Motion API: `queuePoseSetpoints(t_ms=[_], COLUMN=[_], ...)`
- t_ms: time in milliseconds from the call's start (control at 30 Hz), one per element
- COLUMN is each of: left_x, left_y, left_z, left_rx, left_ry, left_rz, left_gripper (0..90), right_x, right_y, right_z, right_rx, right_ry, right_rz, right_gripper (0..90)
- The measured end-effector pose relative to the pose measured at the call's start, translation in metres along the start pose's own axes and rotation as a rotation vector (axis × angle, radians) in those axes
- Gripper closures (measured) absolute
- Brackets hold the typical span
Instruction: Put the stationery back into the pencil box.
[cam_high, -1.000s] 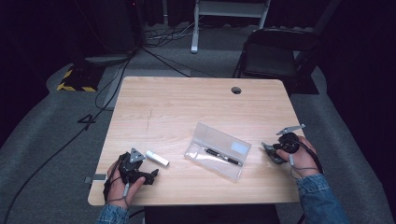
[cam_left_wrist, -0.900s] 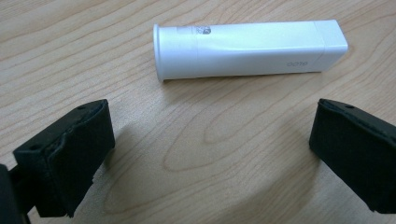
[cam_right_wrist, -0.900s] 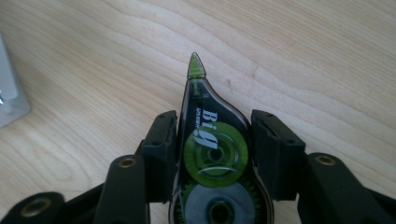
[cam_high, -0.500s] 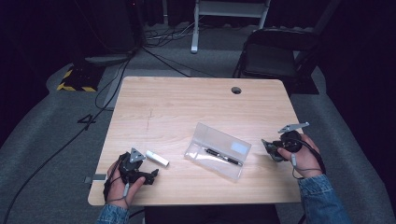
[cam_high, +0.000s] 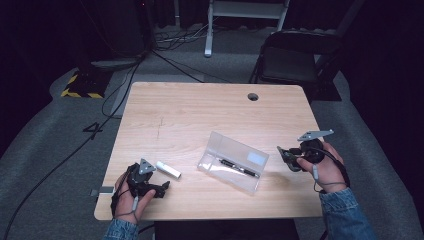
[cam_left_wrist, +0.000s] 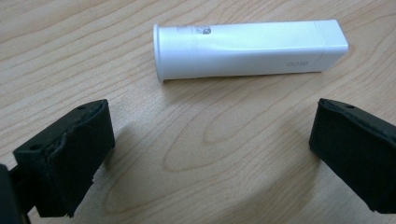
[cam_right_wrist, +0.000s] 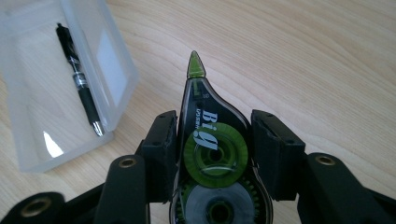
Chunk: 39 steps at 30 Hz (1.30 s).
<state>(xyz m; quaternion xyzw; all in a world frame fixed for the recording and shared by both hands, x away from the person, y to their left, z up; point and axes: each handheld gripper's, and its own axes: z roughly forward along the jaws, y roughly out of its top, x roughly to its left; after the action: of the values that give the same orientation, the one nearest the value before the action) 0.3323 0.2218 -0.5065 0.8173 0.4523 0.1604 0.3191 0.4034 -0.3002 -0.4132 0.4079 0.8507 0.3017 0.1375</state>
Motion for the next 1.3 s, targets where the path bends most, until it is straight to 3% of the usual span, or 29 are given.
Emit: queuePoseSetpoints(t_ms=[433,733,1300], left_x=[-0.001,-0.001,-0.001], left_y=[-0.001,-0.001,-0.001], left_z=[-0.001,-0.001,-0.001], left_rx=[-0.001,0.000,0.000], left_ry=[0.005,0.005,0.005], left_rz=[-0.003,-0.002,-0.003], left_gripper=[0.4,0.4,0.4], right_x=[0.024,0.038,0.071], right_y=[0.019,0.026,0.035], right_z=[-0.012,-0.013,-0.002], right_rx=[-0.064,-0.114,-0.120], right_ry=[0.047,0.097,0.185], right_rz=[-0.058,-0.072,-0.139], right_gripper=[53.5,53.5,53.5])
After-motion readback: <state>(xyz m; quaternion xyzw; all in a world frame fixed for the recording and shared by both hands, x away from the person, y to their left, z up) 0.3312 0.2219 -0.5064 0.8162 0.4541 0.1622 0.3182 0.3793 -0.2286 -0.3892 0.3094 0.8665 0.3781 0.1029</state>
